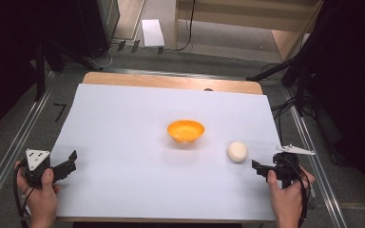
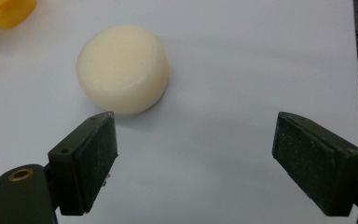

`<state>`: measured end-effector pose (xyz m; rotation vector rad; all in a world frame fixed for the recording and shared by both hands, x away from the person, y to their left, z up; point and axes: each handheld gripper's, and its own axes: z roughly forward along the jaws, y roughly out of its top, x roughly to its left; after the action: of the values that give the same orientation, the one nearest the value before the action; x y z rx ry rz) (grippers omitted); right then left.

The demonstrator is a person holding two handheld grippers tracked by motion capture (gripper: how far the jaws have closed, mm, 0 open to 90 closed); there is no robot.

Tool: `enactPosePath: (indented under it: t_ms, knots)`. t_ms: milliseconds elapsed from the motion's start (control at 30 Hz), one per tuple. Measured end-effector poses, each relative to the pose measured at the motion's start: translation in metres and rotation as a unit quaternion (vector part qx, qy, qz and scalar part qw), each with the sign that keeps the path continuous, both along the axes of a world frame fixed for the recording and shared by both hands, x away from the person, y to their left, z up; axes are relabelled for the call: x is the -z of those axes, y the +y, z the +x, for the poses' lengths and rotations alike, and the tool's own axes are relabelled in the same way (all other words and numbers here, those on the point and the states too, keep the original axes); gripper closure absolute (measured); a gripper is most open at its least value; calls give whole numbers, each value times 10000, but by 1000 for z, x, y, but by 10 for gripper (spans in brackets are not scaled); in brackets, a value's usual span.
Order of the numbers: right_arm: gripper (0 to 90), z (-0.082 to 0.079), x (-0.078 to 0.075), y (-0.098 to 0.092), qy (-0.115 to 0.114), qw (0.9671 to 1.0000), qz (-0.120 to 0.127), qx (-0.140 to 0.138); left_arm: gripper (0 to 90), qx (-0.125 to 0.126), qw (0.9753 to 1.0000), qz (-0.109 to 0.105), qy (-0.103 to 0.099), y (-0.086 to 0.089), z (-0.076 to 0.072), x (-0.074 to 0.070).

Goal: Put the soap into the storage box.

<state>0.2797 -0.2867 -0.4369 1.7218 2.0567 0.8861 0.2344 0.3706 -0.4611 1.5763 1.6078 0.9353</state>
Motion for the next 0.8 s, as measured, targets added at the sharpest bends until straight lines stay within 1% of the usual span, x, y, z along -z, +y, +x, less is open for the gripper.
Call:
enactPosePath:
  t_ms: [67, 200, 267, 367, 433, 600, 700, 767, 800]
  knots:
    - [136, 3, 1, 1, 123, 9999, -104, -25, 136, -1, 10000, -4, 53, 0, 1, 0]
    - [142, 7, 1, 4, 386, 9992, -133, -1, 136, -38, 9999, 27, 97, 0, 2, 0]
    - [146, 10, 2, 6, 482, 9986, -191, 45, 136, -39, 10000, -19, 70, 0, 1, 0]
    - [152, 14, 2, 7, 625, 9978, -185, 103, 136, -20, 9999, -84, 95, 2, 2, 0]
    - [154, 17, 4, 10, 713, 9972, -222, 80, 136, 5, 9999, -81, 93, 2, 2, 0]
    - [151, 23, 7, 18, 1058, 9941, -227, -17, 136, 0, 9999, -22, 161, 0, 3, 0]
    - [153, 26, 7, 20, 1186, 9928, -189, 14, 137, -18, 9999, -52, 163, 1, 3, 0]
    - [155, 29, 5, 21, 1227, 9923, -140, 20, 137, -34, 9998, -61, 159, 1, 4, 0]
    - [155, 30, 4, 22, 1259, 9920, -120, 25, 136, -25, 9998, -38, 169, 1, 4, 0]
